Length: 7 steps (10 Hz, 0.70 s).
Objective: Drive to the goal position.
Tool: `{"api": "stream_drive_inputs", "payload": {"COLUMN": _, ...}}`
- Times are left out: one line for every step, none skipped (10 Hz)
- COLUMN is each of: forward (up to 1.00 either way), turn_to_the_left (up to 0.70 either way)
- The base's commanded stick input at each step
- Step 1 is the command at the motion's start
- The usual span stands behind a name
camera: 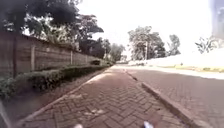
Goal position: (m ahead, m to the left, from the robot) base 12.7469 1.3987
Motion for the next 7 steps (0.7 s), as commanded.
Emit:
{"api": "stream_drive_inputs", "payload": {"forward": 0.70, "turn_to_the_left": -0.03}}
{"api": "stream_drive_inputs", "payload": {"forward": 0.70, "turn_to_the_left": -0.35}}
{"api": "stream_drive_inputs", "payload": {"forward": 0.70, "turn_to_the_left": -0.32}}
{"api": "stream_drive_inputs", "payload": {"forward": 0.70, "turn_to_the_left": -0.03}}
{"api": "stream_drive_inputs", "payload": {"forward": 0.70, "turn_to_the_left": 0.00}}
{"api": "stream_drive_inputs", "payload": {"forward": 0.70, "turn_to_the_left": 0.00}}
{"api": "stream_drive_inputs", "payload": {"forward": 0.70, "turn_to_the_left": 0.00}}
